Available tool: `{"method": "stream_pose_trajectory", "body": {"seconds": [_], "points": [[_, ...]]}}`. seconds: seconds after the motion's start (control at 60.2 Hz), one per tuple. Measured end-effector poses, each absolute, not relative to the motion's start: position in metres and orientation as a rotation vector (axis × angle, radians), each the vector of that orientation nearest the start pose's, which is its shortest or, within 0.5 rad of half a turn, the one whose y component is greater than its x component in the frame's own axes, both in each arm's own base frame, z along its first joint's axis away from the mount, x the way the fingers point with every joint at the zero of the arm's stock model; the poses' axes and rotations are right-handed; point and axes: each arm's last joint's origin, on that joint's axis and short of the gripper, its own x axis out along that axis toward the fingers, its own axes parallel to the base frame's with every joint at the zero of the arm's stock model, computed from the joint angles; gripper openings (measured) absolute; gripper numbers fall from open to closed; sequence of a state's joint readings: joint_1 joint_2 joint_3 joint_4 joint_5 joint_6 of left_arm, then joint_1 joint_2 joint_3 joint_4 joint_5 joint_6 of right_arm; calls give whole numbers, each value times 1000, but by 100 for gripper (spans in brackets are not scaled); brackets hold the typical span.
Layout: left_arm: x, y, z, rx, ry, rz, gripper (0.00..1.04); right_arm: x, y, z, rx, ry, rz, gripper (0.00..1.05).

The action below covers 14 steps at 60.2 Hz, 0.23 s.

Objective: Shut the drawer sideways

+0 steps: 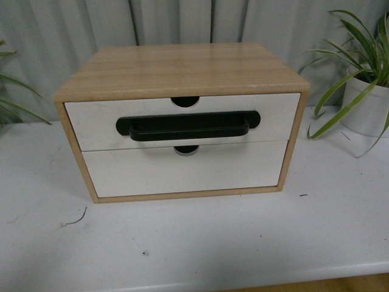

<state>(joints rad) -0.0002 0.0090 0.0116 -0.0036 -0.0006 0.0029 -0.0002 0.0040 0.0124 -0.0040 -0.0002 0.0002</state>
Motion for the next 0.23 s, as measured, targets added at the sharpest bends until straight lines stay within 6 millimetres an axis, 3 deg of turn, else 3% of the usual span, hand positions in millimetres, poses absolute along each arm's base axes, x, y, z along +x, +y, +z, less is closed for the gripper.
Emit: {"method": "stream_pose_trajectory", "body": {"seconds": [0.017,0.133,0.233], "points": [[98,0,166,1,1,0,10,97,0,167,-1,-4,0,12],[98,0,166,1,1,0,100,97,0,167,0,-4,0,100],[98,0,166,1,1,0,98,97,0,167,-1,-4,0,98]]}}
